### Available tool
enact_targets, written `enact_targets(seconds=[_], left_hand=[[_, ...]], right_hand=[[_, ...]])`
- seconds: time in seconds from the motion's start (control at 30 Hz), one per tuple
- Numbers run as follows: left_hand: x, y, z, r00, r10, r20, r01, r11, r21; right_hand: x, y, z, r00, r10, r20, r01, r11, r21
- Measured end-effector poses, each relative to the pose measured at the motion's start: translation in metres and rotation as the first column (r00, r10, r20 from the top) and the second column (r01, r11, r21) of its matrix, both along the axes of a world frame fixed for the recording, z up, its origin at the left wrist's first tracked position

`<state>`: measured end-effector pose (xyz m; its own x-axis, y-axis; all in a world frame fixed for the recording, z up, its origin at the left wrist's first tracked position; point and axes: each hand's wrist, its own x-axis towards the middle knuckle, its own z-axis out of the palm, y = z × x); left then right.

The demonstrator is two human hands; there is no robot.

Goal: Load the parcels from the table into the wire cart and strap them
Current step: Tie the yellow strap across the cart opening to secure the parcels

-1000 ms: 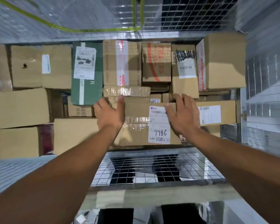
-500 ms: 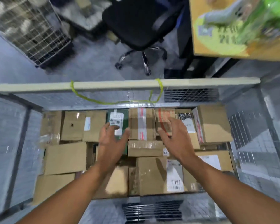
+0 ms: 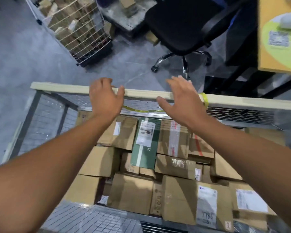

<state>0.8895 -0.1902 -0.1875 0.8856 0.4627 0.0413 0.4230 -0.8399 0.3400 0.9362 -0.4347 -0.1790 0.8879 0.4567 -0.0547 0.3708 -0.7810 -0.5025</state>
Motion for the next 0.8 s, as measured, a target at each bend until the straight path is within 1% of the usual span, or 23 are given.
enact_targets(seconds=[0.07,0.13,0.17,0.23,0.27,0.33,0.43,0.5,0.57,0.63,0.7,0.73,0.8], left_hand=[[0.023,0.018,0.001,0.980,0.010,-0.200,0.005,0.997,0.072],[0.039,0.031,0.001,0.920,0.045,-0.390,-0.018,0.997,0.074],[0.046,0.036,0.000,0.887,0.059,-0.458,-0.036,0.998,0.058],[0.056,0.042,-0.001,0.851,0.065,-0.521,-0.070,0.997,0.009],[0.061,0.043,-0.002,0.846,0.065,-0.529,-0.098,0.995,-0.035],[0.071,0.043,-0.003,0.854,0.058,-0.516,-0.174,0.968,-0.179],[0.080,0.041,-0.004,0.903,0.110,-0.416,-0.282,0.880,-0.382],[0.080,0.036,-0.002,0.937,0.170,-0.304,-0.312,0.796,-0.519],[0.073,0.030,0.006,0.963,0.212,-0.167,-0.270,0.713,-0.647],[0.060,0.024,0.018,0.971,0.228,-0.071,-0.208,0.665,-0.717],[0.038,0.020,0.027,0.965,0.261,-0.039,-0.194,0.602,-0.775],[0.023,0.018,0.030,0.960,0.280,-0.031,-0.197,0.588,-0.785],[-0.008,0.011,0.032,0.958,0.287,-0.009,-0.189,0.606,-0.772]], right_hand=[[0.018,0.025,-0.008,0.998,0.054,-0.034,-0.056,0.996,-0.064],[0.028,0.039,-0.020,0.993,0.089,-0.080,-0.103,0.978,-0.180],[0.030,0.042,-0.028,0.988,0.106,-0.109,-0.130,0.960,-0.246],[0.027,0.039,-0.043,0.980,0.140,-0.139,-0.182,0.917,-0.354],[0.026,0.037,-0.049,0.981,0.148,-0.129,-0.186,0.908,-0.376],[0.025,0.036,-0.055,0.984,0.143,-0.108,-0.174,0.910,-0.377],[0.027,0.039,-0.056,0.983,0.147,-0.108,-0.177,0.906,-0.383],[0.027,0.039,-0.056,0.982,0.145,-0.119,-0.181,0.904,-0.386],[0.027,0.038,-0.057,0.981,0.142,-0.129,-0.182,0.904,-0.388],[0.029,0.039,-0.056,0.977,0.139,-0.163,-0.192,0.906,-0.377],[0.034,0.040,-0.050,0.964,0.128,-0.233,-0.207,0.911,-0.357],[0.036,0.040,-0.044,0.955,0.116,-0.274,-0.210,0.916,-0.342],[0.034,0.042,-0.031,0.940,0.088,-0.329,-0.186,0.942,-0.279]])
